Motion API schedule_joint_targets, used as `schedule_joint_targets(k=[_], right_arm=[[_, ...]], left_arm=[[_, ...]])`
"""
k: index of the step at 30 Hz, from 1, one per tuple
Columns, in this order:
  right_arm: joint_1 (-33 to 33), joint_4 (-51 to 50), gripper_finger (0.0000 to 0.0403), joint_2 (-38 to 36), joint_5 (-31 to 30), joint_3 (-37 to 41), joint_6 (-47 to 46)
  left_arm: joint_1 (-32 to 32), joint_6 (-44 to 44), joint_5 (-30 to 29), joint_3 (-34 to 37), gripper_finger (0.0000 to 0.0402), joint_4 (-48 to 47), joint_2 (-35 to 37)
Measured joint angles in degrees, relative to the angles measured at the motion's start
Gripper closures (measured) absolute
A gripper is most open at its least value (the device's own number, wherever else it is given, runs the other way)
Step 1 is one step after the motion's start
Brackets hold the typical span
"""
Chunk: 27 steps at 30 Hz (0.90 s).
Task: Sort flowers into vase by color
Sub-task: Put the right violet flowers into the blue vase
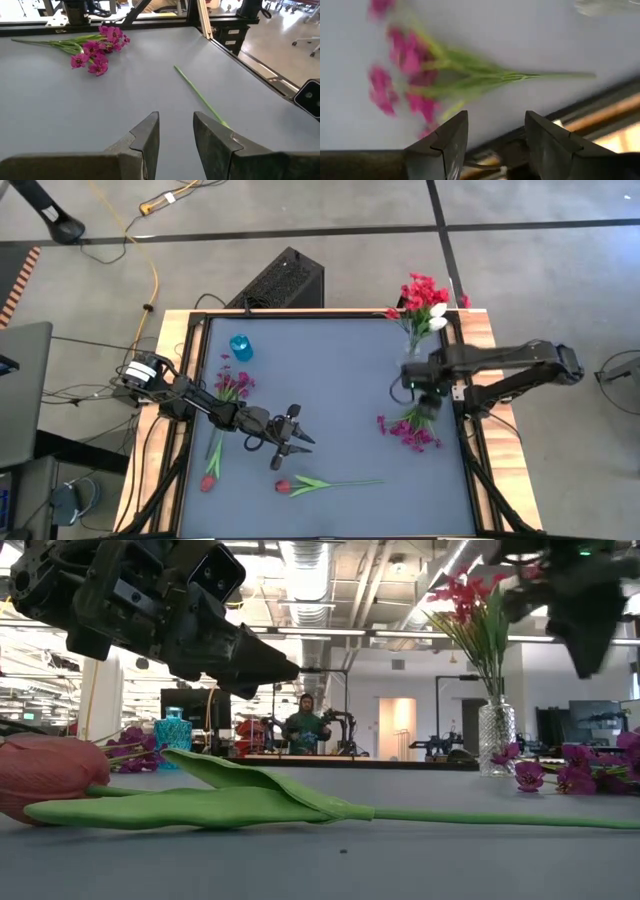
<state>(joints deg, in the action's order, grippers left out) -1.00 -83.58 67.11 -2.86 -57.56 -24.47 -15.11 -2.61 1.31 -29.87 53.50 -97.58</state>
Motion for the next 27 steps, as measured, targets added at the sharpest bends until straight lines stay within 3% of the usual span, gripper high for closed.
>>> schedule_joint_targets(k=[4,13,20,24,27], right_arm=[[6.4,2.3,0.0182,0.3,0.2,4.9,18.9],[14.8,4.0,0.0182,5.5,-0.5,7.9,21.3],[21.7,4.0,0.0182,16.6,-0.6,4.7,22.5],[25.9,3.5,0.0182,24.6,-1.2,0.9,31.9],[28.1,0.4,0.0182,30.3,-8.0,-0.6,40.4]], left_arm=[[0.0,-0.1,0.0,0.0,0.0294,-0.2,0.0],[-0.1,-0.2,0.1,0.0,0.0294,-0.4,0.0],[-0.1,-0.2,1.9,0.0,0.0294,-0.1,0.0],[-0.1,-0.2,1.9,0.0,0.0294,-0.1,0.0],[-0.1,-0.2,1.9,0.0,0.0294,-0.1,0.0]])
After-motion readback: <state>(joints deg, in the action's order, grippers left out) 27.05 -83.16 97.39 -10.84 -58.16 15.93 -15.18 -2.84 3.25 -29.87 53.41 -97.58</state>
